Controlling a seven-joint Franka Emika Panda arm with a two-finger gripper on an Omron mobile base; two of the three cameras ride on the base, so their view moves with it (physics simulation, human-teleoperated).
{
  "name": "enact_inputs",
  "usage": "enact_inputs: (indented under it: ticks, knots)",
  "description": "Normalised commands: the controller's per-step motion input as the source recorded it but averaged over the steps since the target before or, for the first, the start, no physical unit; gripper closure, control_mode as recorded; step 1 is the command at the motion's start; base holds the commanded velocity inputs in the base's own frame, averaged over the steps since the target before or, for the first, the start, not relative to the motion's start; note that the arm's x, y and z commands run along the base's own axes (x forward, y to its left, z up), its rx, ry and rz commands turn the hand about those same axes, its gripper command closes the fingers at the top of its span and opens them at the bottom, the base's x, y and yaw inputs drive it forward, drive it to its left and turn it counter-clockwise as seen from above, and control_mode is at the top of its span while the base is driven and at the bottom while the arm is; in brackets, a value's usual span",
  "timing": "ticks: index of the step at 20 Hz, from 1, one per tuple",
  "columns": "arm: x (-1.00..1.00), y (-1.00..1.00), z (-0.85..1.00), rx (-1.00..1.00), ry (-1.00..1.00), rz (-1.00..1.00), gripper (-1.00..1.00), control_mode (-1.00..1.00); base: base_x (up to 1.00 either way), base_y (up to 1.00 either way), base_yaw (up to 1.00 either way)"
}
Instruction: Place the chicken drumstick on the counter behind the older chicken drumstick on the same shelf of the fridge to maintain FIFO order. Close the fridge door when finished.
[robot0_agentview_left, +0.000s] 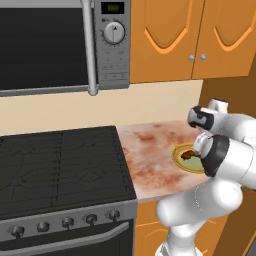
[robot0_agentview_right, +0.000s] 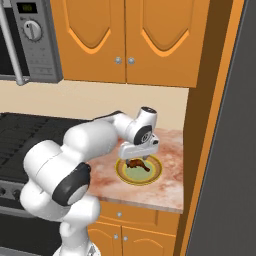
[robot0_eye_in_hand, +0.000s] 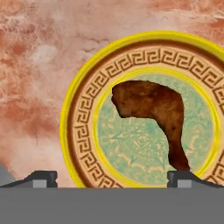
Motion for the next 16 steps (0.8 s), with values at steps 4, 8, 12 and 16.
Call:
enact_inputs:
  ticks: [4, 8, 12, 16]
  knots:
    - [0.26, -0.07, -0.19, 0.0, 0.0, 0.07, -1.0, -1.0, 0.0, 0.0, 0.0]
    - [0.07, -0.14, -0.27, 0.0, 0.0, 0.09, -1.0, -1.0, 0.0, 0.0, 0.0]
    - [0.0, -0.18, -0.29, 0.0, 0.0, 0.09, -1.0, -1.0, 0.0, 0.0, 0.0]
    - [0.15, -0.14, -0.29, 0.0, 0.0, 0.06, -1.0, -1.0, 0.0, 0.0, 0.0]
